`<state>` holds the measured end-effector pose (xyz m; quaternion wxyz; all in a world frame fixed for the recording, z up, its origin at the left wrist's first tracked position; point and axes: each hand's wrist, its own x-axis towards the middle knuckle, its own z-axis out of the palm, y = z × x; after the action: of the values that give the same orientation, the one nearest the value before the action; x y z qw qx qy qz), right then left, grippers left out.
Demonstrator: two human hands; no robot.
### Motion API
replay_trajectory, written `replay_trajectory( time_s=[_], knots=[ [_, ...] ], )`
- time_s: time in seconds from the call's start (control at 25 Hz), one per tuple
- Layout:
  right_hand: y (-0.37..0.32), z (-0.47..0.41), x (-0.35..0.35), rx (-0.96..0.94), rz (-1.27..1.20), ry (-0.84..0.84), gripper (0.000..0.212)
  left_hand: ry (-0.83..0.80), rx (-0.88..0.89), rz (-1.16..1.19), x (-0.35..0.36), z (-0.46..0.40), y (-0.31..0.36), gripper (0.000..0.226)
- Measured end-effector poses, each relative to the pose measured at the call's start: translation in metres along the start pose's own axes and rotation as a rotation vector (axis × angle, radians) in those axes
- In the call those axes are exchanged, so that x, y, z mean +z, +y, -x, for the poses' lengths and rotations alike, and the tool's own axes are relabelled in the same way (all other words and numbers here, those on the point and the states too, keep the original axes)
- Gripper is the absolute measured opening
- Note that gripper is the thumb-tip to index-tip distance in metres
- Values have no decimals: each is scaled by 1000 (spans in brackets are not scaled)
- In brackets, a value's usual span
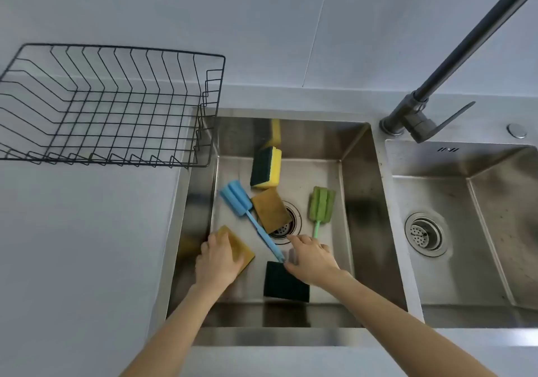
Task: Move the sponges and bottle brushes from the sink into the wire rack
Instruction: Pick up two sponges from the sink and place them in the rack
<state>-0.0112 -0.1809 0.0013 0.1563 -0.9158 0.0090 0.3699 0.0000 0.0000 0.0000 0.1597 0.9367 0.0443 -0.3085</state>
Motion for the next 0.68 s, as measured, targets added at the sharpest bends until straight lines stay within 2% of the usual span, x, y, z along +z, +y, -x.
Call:
replay_trajectory(
  time_s=[0.16,0.28,0.48,0.68],
  knots=[
    [5,-5,11,55,11,-74,62,60,-151,115,10,-1,2,62],
    [8,-9,17,80,26,-119,59,42,-232,188,17,-5,-1,66],
    [16,-14,26,128,1,-185,55,47,-296,295,26,-14,0,76],
    [21,-14,31,139,-6,-223,49,33,-377,350,29,-15,7,72]
  ],
)
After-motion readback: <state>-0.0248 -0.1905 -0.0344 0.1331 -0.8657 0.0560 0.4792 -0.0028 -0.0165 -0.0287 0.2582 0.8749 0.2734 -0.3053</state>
